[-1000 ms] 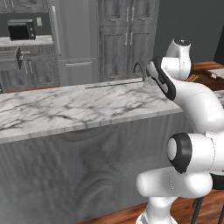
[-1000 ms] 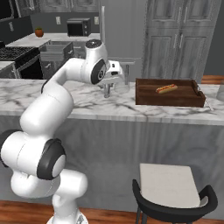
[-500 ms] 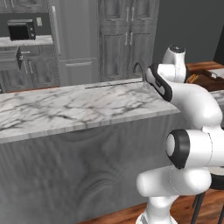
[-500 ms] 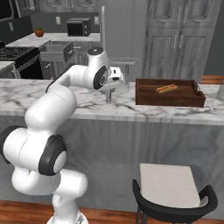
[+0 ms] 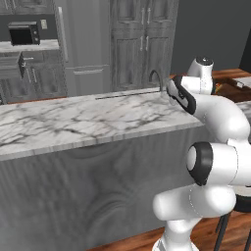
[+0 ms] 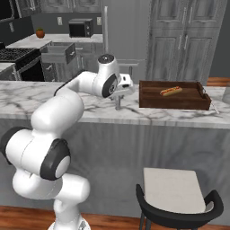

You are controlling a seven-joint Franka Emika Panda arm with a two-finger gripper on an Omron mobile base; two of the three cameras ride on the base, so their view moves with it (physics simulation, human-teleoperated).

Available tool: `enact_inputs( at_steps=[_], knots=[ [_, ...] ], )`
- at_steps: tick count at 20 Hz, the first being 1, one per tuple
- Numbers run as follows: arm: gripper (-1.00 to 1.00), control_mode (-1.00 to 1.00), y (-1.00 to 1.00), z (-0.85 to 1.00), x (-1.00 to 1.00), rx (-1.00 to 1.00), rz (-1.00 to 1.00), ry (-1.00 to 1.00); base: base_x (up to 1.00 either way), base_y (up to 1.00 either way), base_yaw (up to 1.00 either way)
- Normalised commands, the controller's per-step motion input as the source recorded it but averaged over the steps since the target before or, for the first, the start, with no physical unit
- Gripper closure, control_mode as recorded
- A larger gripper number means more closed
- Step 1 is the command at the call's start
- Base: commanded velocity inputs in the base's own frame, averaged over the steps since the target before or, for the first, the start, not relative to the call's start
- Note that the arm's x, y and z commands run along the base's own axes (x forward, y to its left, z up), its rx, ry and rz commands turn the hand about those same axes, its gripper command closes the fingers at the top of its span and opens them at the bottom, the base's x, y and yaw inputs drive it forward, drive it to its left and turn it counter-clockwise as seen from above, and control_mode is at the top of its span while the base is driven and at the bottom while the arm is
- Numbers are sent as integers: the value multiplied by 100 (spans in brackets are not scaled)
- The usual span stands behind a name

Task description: Take the tongs from the drawer on the right and place them on the dining counter next to the tray containing the hot dog.

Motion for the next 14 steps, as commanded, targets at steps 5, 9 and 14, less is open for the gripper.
enact_inputs(
  at_steps=[5, 9, 14],
  knots=[
    [100, -100, -8, -7, 21, 0, 8, 0, 0, 0, 0],
    [100, -100, 0, -11, 23, 0, 9, 0, 0, 0, 0],
    [100, -100, -2, -14, 16, 0, 6, 0, 0, 0, 0]
  ],
)
